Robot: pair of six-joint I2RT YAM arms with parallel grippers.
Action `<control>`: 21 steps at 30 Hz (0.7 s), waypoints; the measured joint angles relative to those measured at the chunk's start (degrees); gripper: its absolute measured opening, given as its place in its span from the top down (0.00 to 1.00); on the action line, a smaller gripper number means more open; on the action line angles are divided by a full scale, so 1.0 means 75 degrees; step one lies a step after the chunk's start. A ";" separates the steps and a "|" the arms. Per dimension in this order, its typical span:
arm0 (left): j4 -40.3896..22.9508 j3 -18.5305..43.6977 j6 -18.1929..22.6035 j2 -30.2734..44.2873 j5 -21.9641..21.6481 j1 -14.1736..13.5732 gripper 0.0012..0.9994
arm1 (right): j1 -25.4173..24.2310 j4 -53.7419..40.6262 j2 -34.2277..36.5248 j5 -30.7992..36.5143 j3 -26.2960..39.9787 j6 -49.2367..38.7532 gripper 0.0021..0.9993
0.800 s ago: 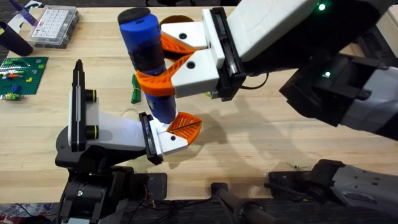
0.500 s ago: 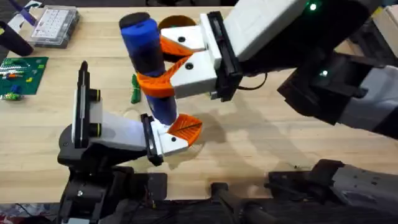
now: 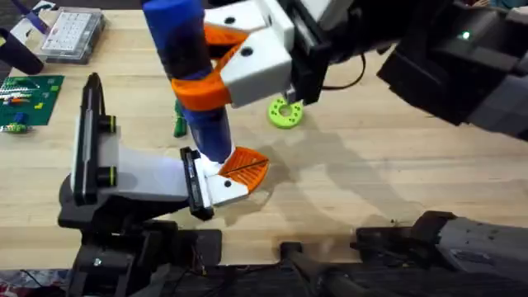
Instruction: Pick up the gripper from the table and insert it into the empty holder that is missing its gripper. Then pick up a screw, insert it into the mounting hole, and use the screwdriver to tighten it. Finally, clean up the table by picking up the vegetable and placing it into the bucket.
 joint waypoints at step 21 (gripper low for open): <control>-0.0198 -0.0038 0.0030 0.0000 -0.0338 0.0015 0.98 | -0.0105 -0.2121 0.0527 -0.0383 0.2197 -0.1304 0.95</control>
